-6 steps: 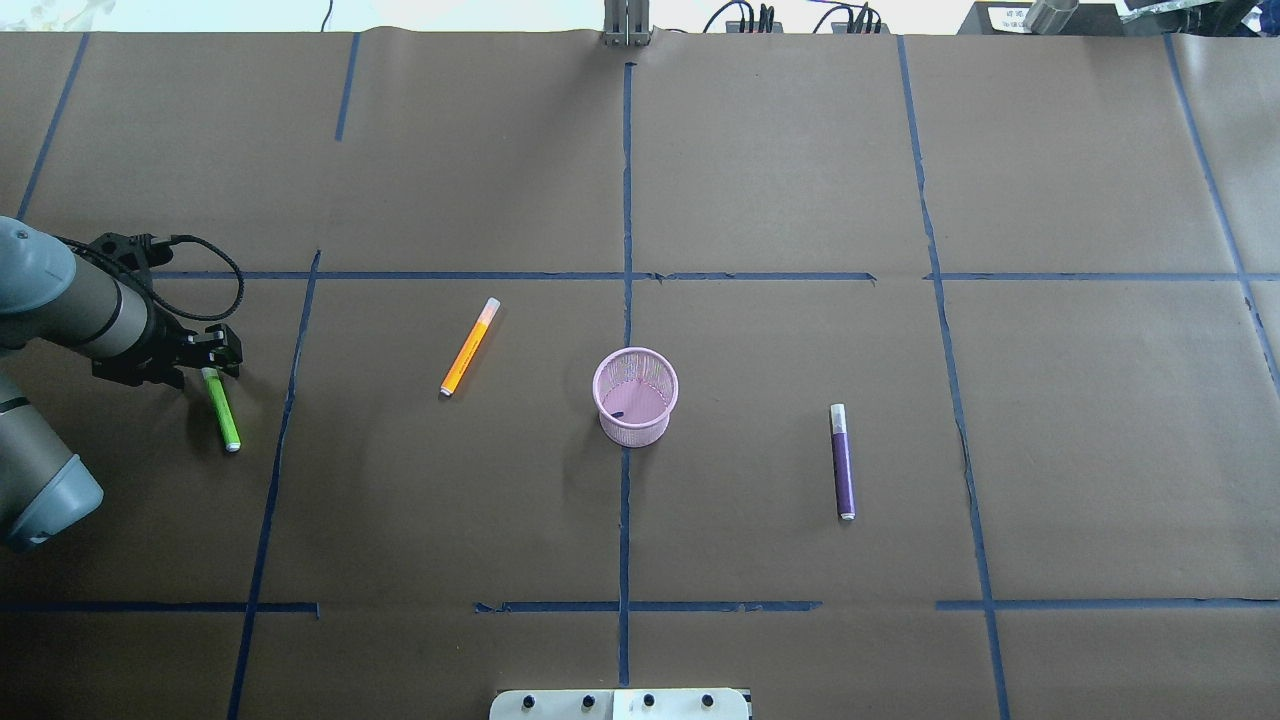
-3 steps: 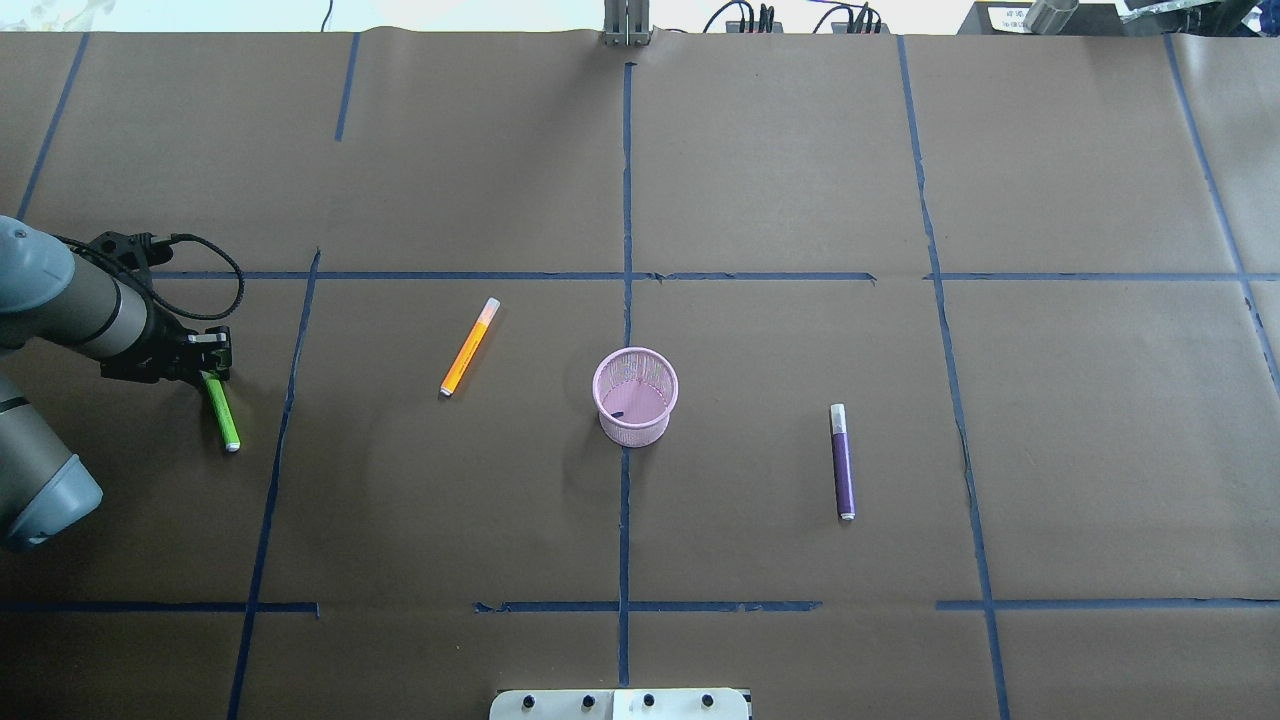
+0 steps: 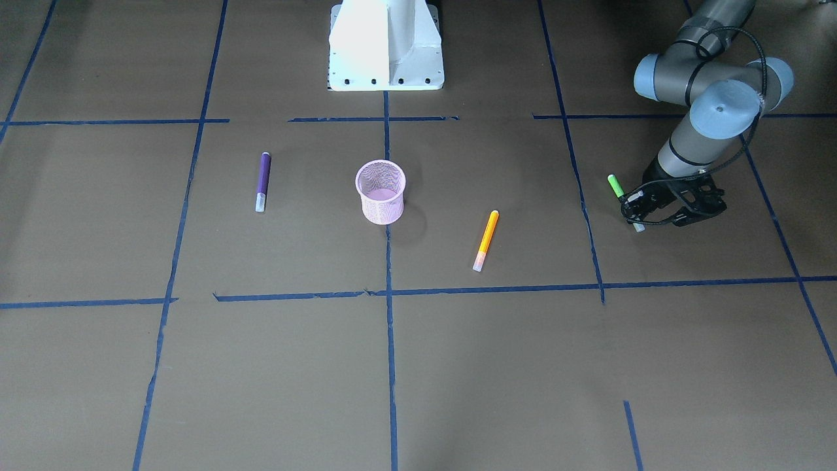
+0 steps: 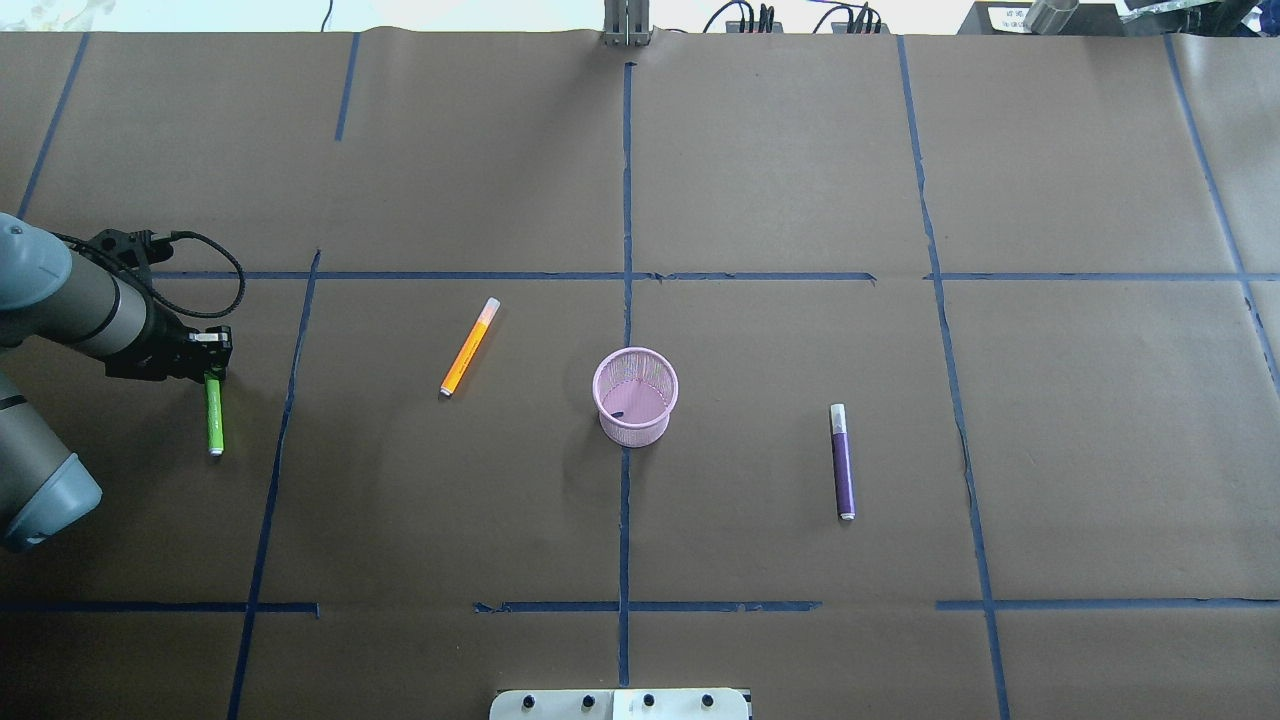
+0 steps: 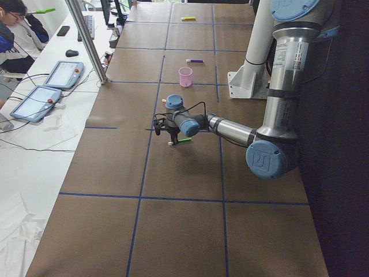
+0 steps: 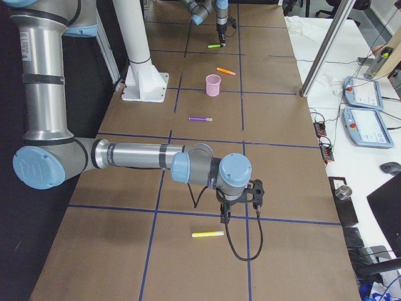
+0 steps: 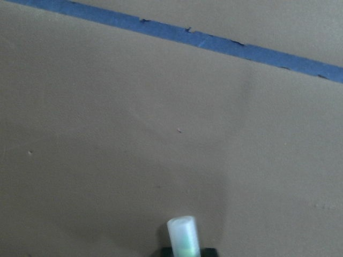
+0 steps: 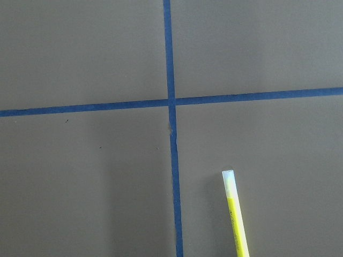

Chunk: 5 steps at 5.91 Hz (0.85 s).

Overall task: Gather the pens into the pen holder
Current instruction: 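Lift the green marker with the left gripper and carry it over the pink cup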

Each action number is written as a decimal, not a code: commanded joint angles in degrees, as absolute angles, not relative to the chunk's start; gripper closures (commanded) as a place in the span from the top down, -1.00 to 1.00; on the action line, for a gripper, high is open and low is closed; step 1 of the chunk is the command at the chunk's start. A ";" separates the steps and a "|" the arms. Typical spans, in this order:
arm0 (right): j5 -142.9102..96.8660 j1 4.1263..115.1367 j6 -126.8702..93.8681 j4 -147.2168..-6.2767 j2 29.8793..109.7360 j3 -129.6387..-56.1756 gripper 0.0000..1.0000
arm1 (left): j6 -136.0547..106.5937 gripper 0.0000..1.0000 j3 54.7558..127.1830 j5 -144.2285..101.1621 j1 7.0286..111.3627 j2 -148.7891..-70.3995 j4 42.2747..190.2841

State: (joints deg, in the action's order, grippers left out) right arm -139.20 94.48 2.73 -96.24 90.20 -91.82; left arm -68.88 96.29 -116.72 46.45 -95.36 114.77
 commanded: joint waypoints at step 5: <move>-139.31 94.48 2.64 -96.33 90.35 -91.85 1.00 | -55.85 -1.00 111.44 -107.67 46.32 -111.49 106.11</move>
